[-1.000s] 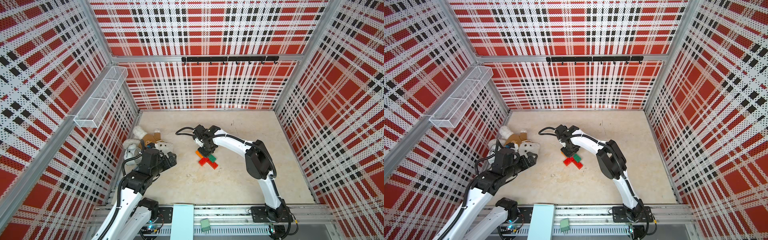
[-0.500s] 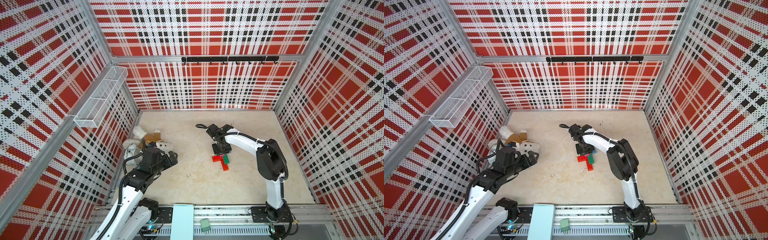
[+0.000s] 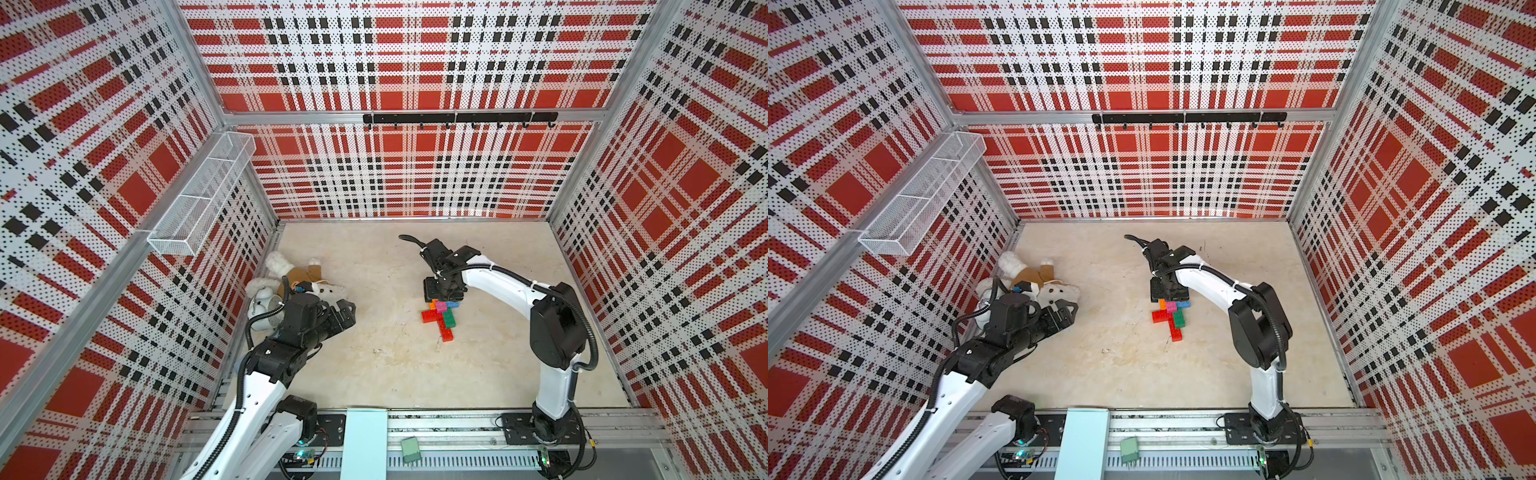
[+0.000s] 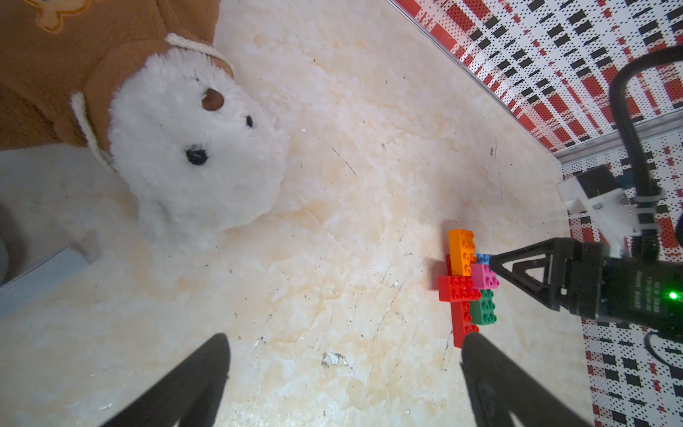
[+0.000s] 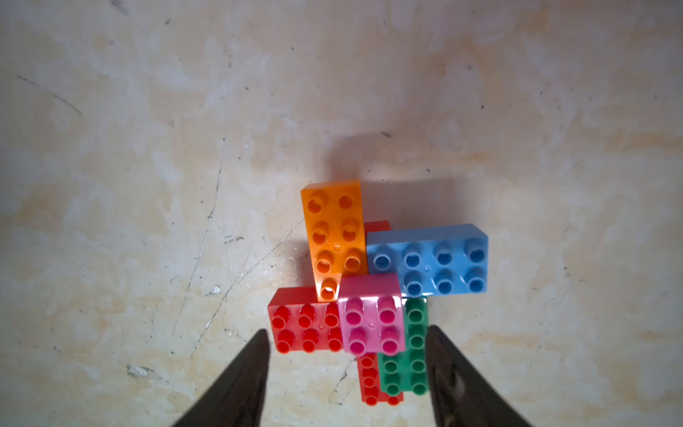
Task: Assemble a small pinwheel with lego
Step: Assemble the lego brick with the lego brick, then reset both arms
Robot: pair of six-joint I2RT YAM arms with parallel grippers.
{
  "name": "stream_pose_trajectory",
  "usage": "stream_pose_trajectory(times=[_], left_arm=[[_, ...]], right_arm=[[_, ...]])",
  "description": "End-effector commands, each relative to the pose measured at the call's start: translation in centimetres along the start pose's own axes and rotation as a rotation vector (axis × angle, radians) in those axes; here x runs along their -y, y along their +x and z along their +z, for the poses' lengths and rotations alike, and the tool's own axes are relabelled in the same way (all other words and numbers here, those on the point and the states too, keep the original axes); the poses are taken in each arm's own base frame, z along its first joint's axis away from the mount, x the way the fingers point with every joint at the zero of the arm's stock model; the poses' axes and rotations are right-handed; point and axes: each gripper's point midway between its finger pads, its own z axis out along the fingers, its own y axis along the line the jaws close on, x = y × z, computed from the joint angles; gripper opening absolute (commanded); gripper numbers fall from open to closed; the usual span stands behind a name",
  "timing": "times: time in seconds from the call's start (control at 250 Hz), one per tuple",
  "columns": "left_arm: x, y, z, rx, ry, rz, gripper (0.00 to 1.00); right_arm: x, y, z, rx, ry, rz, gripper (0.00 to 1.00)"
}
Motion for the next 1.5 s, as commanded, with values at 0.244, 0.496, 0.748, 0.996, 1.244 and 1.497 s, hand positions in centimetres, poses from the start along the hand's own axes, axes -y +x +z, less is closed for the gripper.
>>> stream_pose_trajectory(times=[0.244,0.496,0.748,0.996,1.244,1.497], left_arm=[[-4.3,-10.2,-2.6,0.589,-0.319,0.056,1.0],[-9.7,-11.6,-0.4,0.715,-0.603,0.105,0.99],[-8.7,-11.0,7.8,0.604,-0.567,0.437,0.99],[-9.3,-11.1,10.6,0.658,-0.326,0.488,0.99],[-8.8,-11.0,12.8,0.613,-0.35,0.541,0.99],[-8.4,-10.8,13.1,0.602,-0.361,0.562,0.99]], right_arm=[[8.5,-6.5,-15.6,0.673,0.116,0.035,1.0],[22.0,-4.9,-14.8,1.034,0.259,0.129,1.0],[28.4,-1.0,-8.7,1.03,0.476,0.166,1.0],[28.9,-1.4,-6.1,1.194,0.387,0.193,1.0],[28.3,-3.5,-1.8,1.069,0.313,0.118,1.0],[28.0,-3.9,-1.4,1.043,0.314,0.098,1.0]])
